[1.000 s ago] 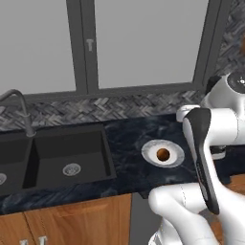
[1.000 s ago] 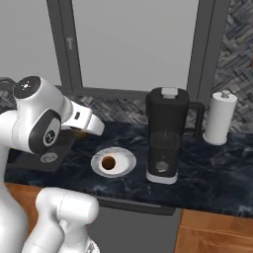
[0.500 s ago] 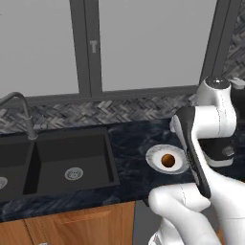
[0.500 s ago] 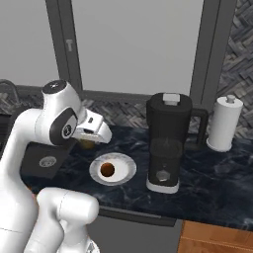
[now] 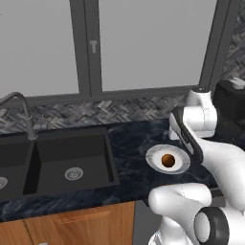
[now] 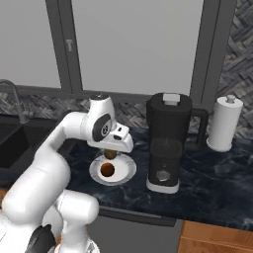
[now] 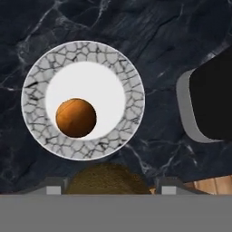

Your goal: Pick the kiwi and orange from the fridge and place them on the plate next to the blender to make a fruit smoothie.

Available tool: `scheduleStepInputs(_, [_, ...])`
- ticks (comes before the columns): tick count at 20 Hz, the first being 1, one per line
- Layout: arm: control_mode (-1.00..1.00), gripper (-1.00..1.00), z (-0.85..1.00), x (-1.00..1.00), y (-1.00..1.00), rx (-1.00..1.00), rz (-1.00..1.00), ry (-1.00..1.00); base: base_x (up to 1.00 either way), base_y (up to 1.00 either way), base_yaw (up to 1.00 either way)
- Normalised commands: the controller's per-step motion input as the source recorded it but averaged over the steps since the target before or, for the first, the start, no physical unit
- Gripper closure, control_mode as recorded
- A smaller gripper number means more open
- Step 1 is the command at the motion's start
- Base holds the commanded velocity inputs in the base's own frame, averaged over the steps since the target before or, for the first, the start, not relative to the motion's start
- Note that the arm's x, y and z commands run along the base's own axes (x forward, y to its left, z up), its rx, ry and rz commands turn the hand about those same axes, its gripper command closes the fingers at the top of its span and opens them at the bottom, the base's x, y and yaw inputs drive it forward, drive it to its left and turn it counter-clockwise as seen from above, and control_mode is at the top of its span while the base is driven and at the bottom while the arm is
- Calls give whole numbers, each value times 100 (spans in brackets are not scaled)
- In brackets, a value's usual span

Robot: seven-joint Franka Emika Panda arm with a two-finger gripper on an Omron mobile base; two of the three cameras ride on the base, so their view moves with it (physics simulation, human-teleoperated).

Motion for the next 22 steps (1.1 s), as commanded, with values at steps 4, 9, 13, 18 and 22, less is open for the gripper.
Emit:
scheduleStepInputs(4, [-100,100,-62,58,-9,14,0,19,0,0,0])
scheduleStepInputs(9, [-100,100,-72,70,0,2,0,15,0,0,0])
scheduleStepInputs(13, [-100,100,-81,85,-7,0,0,8,0,0,0])
scheduleStepInputs(18, [-100,-100,-55,67,-6,0,0,-1,0,0,0])
scheduleStepInputs(22, [-100,-100,-1,4,0,0,0,0,0,0,0])
